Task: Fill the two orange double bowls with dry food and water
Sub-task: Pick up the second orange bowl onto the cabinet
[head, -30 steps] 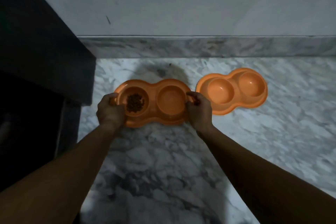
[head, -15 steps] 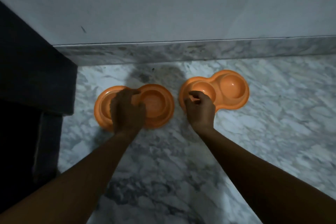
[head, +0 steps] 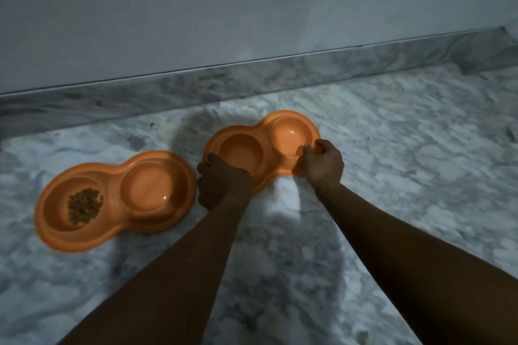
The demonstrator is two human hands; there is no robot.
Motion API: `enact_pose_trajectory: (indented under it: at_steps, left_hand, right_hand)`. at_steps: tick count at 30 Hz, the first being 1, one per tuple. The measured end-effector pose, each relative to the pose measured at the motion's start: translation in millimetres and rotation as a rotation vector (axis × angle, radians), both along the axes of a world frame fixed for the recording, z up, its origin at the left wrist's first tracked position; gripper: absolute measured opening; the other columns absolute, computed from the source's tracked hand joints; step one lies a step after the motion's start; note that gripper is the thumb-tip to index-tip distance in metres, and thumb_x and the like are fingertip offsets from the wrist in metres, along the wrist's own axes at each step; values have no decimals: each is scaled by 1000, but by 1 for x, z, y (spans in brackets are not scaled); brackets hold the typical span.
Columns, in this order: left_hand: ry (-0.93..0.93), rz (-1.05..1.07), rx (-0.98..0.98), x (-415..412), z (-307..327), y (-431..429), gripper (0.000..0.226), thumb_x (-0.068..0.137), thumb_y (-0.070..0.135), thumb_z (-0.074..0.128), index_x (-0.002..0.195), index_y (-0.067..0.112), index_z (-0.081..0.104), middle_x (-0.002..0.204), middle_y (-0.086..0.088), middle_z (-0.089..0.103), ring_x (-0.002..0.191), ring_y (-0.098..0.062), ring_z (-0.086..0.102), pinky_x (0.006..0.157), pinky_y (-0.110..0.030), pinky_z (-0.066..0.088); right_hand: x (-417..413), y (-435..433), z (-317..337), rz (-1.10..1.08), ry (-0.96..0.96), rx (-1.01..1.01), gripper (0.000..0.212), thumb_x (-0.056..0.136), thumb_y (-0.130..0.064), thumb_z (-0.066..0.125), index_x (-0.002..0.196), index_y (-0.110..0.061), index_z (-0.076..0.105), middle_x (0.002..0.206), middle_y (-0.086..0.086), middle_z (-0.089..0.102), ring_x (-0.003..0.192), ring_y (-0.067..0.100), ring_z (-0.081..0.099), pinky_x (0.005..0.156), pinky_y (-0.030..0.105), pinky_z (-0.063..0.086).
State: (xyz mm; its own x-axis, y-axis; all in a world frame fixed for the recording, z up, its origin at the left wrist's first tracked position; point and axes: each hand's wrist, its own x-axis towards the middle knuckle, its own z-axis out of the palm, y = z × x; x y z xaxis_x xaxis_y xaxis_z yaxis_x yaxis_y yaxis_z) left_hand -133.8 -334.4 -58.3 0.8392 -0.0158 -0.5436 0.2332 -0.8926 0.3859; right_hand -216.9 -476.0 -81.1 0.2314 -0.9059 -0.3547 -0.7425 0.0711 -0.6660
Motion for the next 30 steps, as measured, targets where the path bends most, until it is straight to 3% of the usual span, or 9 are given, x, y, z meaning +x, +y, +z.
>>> enact_pose_trajectory:
  at_steps: [3, 7, 10, 12, 16, 20, 23, 25, 30]
  left_hand:
    - [-53, -54, -39, -5, 3, 14, 50, 81, 20, 58, 131, 12, 56, 130, -18, 54, 117, -42, 56, 91, -44, 49]
    - [75, -91, -321, -29, 52, 39, 54, 67, 24, 63, 117, 5, 68, 123, -16, 65, 112, -34, 63, 95, -41, 51]
    - [49, 6, -347, -45, 109, 67, 47, 68, 11, 63, 114, 5, 63, 120, -18, 63, 114, -35, 60, 96, -41, 48]
    - [-35, 35, -323, -49, 161, 90, 48, 67, 7, 63, 114, 7, 59, 116, -20, 62, 110, -38, 59, 92, -42, 46]
    - [87, -21, -357, -59, 265, 132, 64, 60, 25, 59, 122, 10, 62, 110, -18, 68, 103, -35, 64, 86, -40, 49]
    - [105, -30, -458, -58, 408, 181, 57, 55, 24, 64, 112, 17, 68, 87, -6, 63, 84, -23, 61, 74, -35, 53]
    - [97, -37, -442, -52, 520, 216, 62, 62, 19, 71, 124, 13, 65, 103, -7, 68, 97, -26, 64, 80, -25, 50]
    - [68, -38, -471, -46, 577, 237, 73, 53, 29, 64, 126, 22, 64, 113, -5, 70, 105, -28, 65, 93, -37, 53]
    - [-20, 22, -642, -43, 716, 312, 58, 50, 27, 70, 107, 31, 62, 96, 3, 73, 94, -26, 71, 88, -50, 57]
  right_hand:
    - [-19, 12, 15, -131, -47, 5, 47, 89, -27, 67, 134, -15, 64, 131, 7, 67, 121, 29, 62, 104, 47, 49]
    - [-49, 53, 70, -225, -73, 79, 49, 79, -26, 78, 126, -16, 71, 113, 6, 73, 108, 27, 67, 101, 45, 52]
    - [-76, 82, 134, -320, -38, 84, 37, 78, -27, 80, 111, -12, 76, 79, 1, 68, 98, 31, 68, 94, 44, 52]
    - [-95, 99, 185, -367, -18, 87, 29, 75, -32, 79, 97, -14, 78, 68, -4, 63, 90, 29, 68, 91, 44, 53]
    - [-118, 136, 293, -418, -65, 120, 56, 75, -34, 82, 127, -16, 71, 83, -10, 67, 90, 18, 66, 96, 44, 54]
    - [-133, 174, 427, -386, -105, 152, 75, 55, -53, 76, 122, -21, 73, 95, -8, 73, 95, 27, 72, 89, 49, 58]
    - [-139, 205, 531, -351, -120, 151, 58, 50, -54, 72, 104, -33, 70, 91, -15, 66, 94, 24, 71, 84, 50, 60]
    - [-140, 224, 595, -301, -155, 132, 44, 57, -49, 70, 98, -36, 63, 94, -15, 65, 93, 22, 69, 84, 50, 60]
    - [-141, 289, 734, -209, -245, 81, 38, 66, -44, 67, 102, -32, 63, 100, -10, 65, 92, 21, 67, 85, 52, 59]
